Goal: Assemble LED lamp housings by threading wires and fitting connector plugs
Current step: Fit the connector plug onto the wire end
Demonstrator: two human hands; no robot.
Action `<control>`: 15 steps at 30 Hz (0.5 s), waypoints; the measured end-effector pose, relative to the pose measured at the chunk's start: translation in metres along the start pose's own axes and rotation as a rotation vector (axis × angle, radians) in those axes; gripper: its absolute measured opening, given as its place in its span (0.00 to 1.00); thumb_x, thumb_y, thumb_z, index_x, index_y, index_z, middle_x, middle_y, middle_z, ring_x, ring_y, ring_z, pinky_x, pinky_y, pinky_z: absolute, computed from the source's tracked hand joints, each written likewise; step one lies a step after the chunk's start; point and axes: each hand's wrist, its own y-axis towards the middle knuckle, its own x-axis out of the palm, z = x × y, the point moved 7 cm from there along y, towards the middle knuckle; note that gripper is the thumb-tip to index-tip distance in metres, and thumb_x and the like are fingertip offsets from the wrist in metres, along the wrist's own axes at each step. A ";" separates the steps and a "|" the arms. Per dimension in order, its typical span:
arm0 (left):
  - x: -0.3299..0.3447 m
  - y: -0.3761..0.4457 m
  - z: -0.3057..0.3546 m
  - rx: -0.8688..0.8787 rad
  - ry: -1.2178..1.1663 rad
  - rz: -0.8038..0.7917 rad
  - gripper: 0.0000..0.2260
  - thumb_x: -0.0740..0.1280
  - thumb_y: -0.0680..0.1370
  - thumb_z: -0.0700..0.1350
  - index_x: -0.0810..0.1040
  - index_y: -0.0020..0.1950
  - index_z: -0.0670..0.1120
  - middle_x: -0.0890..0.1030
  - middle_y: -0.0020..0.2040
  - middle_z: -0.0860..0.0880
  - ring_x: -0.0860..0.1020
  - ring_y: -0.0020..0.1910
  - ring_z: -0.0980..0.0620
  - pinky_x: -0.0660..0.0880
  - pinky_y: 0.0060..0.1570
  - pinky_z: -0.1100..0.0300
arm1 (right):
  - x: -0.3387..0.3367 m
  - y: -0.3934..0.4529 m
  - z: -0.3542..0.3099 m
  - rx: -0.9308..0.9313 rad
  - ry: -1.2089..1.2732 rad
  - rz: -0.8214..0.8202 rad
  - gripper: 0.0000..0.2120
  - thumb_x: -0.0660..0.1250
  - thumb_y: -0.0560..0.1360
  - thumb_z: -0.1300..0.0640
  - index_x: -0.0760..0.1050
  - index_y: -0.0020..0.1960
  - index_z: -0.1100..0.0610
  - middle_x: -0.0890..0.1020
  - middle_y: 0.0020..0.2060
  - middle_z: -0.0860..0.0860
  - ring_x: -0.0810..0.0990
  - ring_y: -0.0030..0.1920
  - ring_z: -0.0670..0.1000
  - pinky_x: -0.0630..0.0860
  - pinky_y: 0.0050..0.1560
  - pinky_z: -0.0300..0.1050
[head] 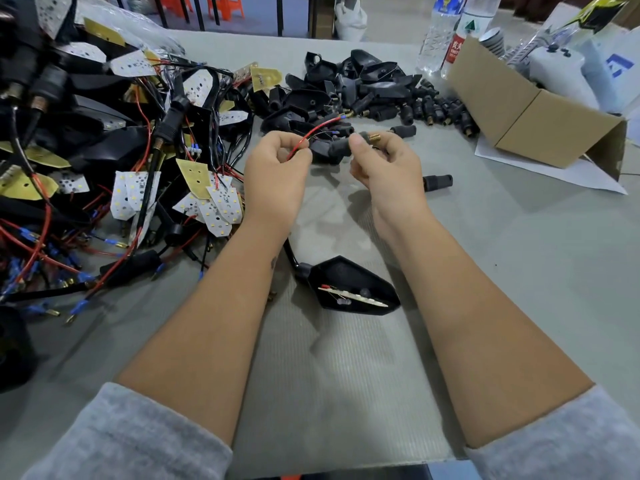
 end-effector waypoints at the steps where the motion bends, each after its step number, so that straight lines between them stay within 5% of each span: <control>1: 0.001 -0.001 0.002 0.016 -0.014 -0.009 0.08 0.66 0.77 0.41 0.76 0.41 0.52 0.73 0.31 0.54 0.68 0.30 0.56 0.67 0.33 0.62 | 0.001 0.000 0.000 0.023 0.044 -0.011 0.04 0.69 0.77 0.58 0.75 0.46 0.54 0.76 0.29 0.43 0.74 0.34 0.44 0.75 0.49 0.43; 6: 0.010 -0.002 -0.001 -0.034 -0.044 -0.159 0.12 0.60 0.82 0.45 0.78 0.41 0.51 0.70 0.23 0.58 0.66 0.23 0.62 0.62 0.28 0.63 | 0.009 -0.002 0.000 0.119 0.299 -0.128 0.06 0.66 0.79 0.58 0.71 0.45 0.55 0.81 0.40 0.50 0.80 0.47 0.50 0.77 0.56 0.47; 10: 0.019 -0.005 -0.006 -0.093 -0.022 -0.283 0.15 0.56 0.84 0.45 0.78 0.41 0.48 0.73 0.23 0.54 0.66 0.21 0.59 0.64 0.24 0.66 | 0.014 -0.006 -0.001 0.127 0.324 -0.156 0.04 0.64 0.80 0.61 0.70 0.48 0.58 0.79 0.44 0.59 0.79 0.45 0.55 0.77 0.59 0.51; 15: 0.021 -0.006 -0.006 -0.099 -0.024 -0.284 0.15 0.56 0.84 0.42 0.78 0.41 0.47 0.79 0.33 0.55 0.70 0.30 0.59 0.67 0.28 0.69 | 0.012 -0.005 0.003 0.131 0.222 -0.128 0.05 0.65 0.80 0.61 0.71 0.45 0.57 0.78 0.47 0.59 0.77 0.49 0.55 0.76 0.60 0.51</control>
